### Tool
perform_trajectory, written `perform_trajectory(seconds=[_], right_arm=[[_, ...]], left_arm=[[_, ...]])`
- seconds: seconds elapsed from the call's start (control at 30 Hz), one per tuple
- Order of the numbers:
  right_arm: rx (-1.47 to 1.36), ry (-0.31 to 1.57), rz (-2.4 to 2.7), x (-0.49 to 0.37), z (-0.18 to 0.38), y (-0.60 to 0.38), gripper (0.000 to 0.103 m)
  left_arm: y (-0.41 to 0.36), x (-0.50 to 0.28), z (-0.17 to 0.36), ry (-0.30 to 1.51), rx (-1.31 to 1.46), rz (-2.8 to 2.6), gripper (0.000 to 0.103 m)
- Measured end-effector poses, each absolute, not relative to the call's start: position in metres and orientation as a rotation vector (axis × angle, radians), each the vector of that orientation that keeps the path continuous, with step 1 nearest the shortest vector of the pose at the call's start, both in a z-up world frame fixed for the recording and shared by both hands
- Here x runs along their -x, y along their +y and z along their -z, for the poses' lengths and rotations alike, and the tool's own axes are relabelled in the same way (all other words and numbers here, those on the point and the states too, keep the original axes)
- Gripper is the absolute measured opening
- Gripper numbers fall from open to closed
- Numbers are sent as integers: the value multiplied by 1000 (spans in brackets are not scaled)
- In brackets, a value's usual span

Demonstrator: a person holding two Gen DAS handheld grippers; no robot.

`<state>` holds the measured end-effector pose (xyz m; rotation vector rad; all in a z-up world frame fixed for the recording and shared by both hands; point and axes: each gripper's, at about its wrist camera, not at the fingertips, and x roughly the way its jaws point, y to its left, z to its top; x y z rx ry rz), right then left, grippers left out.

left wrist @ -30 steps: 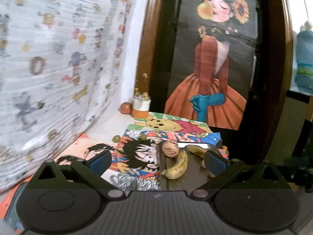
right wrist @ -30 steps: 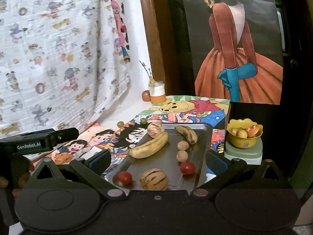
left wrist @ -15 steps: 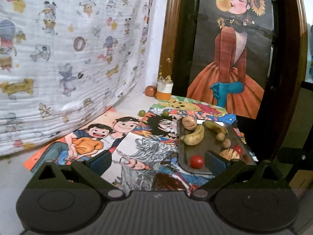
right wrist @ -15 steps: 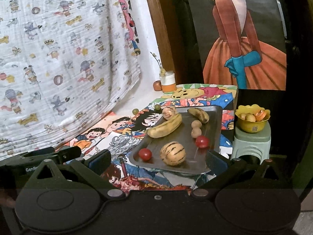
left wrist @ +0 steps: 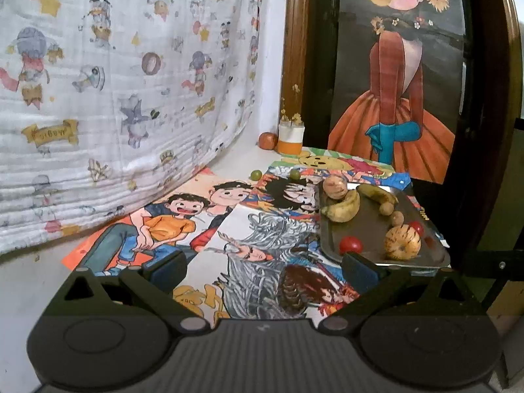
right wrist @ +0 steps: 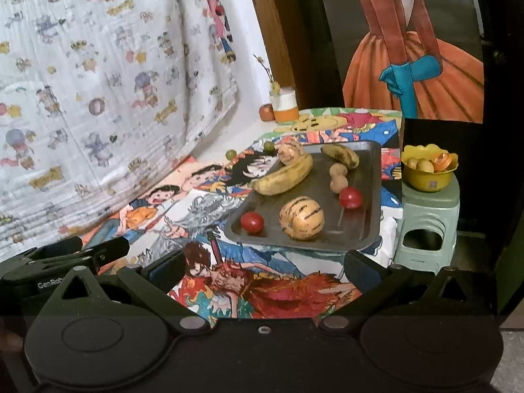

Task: Organize fruits
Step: 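Lift both open grippers up and away from the metal tray, then swing both grippers toward the loose green grapes beside the flower jar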

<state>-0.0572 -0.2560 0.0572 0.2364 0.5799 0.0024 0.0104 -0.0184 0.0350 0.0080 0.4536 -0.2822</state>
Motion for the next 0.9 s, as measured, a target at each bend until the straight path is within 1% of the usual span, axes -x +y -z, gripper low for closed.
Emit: perform_trajectory(seconds=[0.3, 0.5, 0.6, 0.77, 0.83, 0.9], right_arm=[[-253, 656, 13, 39, -42, -260, 102], [-228, 678, -1, 20, -46, -262, 102], [-183, 694, -57, -3, -57, -260, 102], [-67, 697, -133, -52, -94, -253, 102], [-71, 703, -166, -72, -111, -253, 102], [-139, 730, -206, -95, -128, -256, 102]], left_arm=[[-21, -24, -21, 497, -15, 280, 103], [-18, -40, -15, 518, -3, 276, 103], [-15, -53, -13, 539, 0, 282, 103], [-17, -79, -13, 560, -50, 286, 103], [-17, -90, -18, 557, -60, 278, 103], [-14, -100, -28, 532, -24, 247, 103]])
